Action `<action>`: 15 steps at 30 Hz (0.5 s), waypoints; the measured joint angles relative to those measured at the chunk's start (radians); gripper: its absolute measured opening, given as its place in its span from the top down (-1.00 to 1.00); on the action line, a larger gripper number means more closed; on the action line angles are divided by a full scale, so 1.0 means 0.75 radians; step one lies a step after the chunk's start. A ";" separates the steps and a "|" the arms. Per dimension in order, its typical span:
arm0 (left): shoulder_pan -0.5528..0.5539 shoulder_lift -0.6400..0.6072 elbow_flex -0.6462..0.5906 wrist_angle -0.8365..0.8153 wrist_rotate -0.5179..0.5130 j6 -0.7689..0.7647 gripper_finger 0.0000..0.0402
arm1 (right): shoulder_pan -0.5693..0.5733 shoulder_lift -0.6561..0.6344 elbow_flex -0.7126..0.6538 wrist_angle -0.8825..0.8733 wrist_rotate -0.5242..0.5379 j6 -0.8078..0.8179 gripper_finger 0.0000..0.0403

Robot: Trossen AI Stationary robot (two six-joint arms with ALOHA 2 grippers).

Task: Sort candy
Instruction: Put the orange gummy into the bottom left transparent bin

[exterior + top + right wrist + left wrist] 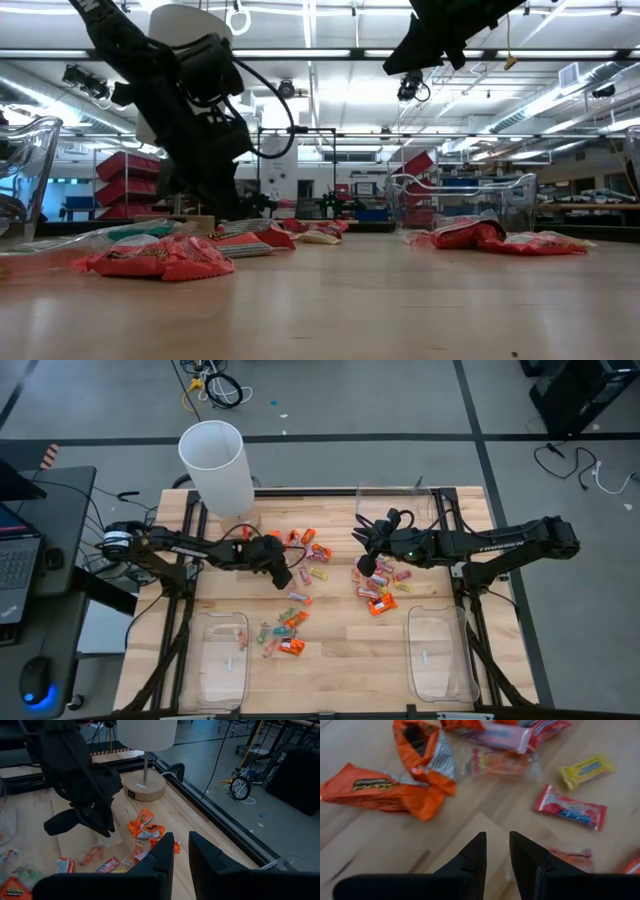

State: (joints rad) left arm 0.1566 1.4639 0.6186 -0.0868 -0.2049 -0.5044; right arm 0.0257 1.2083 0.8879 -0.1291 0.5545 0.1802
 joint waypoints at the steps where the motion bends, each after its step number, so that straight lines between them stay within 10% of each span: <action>1: 0.003 0.000 0.000 0.001 0.015 0.001 0.56 | 0.000 0.000 0.000 0.000 0.000 0.000 0.77; 15: 0.010 0.000 0.000 0.028 0.151 0.039 0.46 | 0.000 0.000 0.000 0.001 0.000 0.000 0.77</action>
State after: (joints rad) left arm 0.1638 1.4639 0.6186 -0.0657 -0.0914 -0.4751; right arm 0.0257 1.2083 0.8879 -0.1287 0.5545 0.1802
